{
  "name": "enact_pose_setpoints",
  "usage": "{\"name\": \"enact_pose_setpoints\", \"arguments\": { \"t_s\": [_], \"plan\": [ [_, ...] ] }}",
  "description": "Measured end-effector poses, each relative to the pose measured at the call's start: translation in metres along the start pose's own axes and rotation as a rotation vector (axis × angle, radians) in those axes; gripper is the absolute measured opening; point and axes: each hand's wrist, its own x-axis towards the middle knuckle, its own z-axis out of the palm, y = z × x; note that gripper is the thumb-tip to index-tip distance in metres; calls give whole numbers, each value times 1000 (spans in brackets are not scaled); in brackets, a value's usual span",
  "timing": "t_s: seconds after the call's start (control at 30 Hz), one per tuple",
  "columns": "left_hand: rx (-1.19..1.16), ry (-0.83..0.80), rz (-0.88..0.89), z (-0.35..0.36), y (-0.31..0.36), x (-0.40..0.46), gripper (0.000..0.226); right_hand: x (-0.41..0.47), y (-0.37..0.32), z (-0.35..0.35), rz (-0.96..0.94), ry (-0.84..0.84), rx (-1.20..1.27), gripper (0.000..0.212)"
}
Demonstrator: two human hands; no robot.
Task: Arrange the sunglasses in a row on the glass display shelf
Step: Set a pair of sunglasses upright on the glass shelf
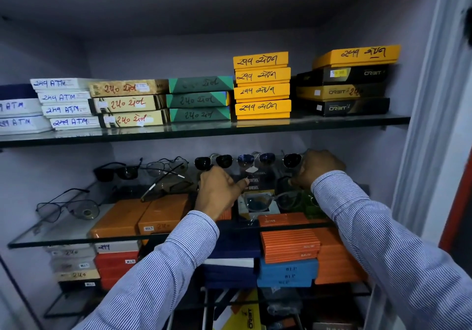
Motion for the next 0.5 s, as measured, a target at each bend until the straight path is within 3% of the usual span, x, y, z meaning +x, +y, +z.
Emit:
{"name": "enact_pose_setpoints", "arguments": {
  "t_s": [0.1, 0.2, 0.33, 0.5],
  "plan": [
    [38, 66, 58, -17, -9, -2, 40, -4, -19, 2, -81, 68, 68, 38],
    [82, 145, 89, -48, -24, -3, 25, -13, -56, 10, -196, 108, 182, 19],
    [223, 317, 161, -105, -52, 5, 14, -19, -116, 31, -297, 143, 333, 16],
    [373, 176, 46, -135, -86, 13, 24, -10, -183, 60, -402, 48, 355, 18]
  ]
}}
